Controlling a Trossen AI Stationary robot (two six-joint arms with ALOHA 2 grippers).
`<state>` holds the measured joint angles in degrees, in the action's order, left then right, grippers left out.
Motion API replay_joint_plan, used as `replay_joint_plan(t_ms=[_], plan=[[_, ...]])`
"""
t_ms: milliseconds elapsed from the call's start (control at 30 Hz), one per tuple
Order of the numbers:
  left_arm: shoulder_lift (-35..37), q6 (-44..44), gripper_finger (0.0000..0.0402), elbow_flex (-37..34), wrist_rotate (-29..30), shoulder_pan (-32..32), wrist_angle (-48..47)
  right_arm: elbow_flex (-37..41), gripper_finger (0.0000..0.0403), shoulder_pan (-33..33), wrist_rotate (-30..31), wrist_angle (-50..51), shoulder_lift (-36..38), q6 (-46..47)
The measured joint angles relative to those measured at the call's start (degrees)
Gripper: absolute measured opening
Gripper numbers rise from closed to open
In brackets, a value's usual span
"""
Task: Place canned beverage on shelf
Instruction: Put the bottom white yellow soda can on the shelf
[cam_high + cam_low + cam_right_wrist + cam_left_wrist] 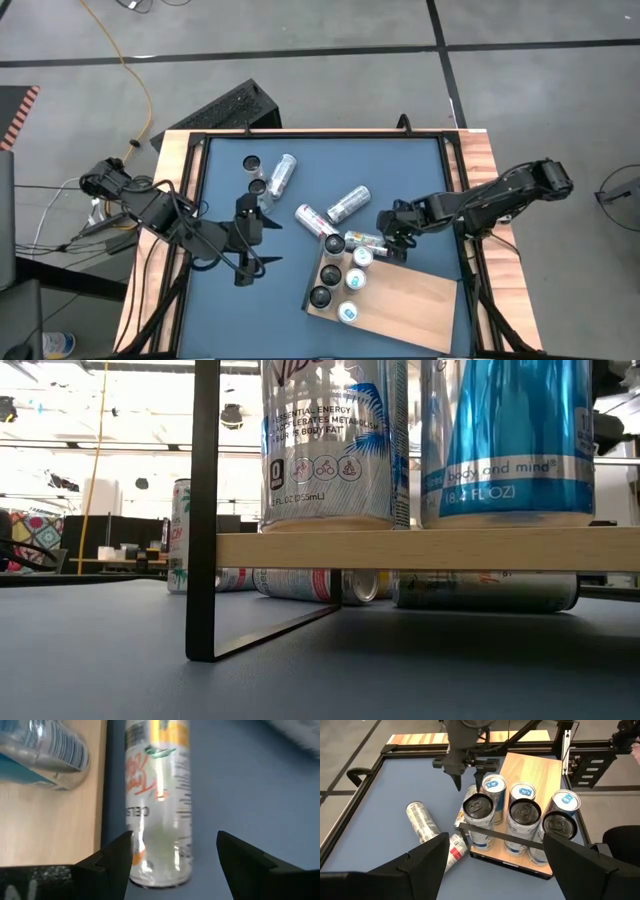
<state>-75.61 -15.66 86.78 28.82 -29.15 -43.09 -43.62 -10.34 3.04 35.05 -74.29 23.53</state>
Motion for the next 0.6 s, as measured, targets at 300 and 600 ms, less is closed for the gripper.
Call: replay_joint_plan(t_ms=[300, 600], plan=[[0.0, 2.6, 0.0309, 0.0, -0.5, 0.6, -0.6, -0.2, 0.0271, 0.4, -2.1, -0.8, -8.4, -1.2], [0.0, 4.5, 0.0309, 0.0, -0.5, 1.5, -1.3, -0.2, 0.0215, 3.1, -2.3, 0.0, -9.5, -2.9]])
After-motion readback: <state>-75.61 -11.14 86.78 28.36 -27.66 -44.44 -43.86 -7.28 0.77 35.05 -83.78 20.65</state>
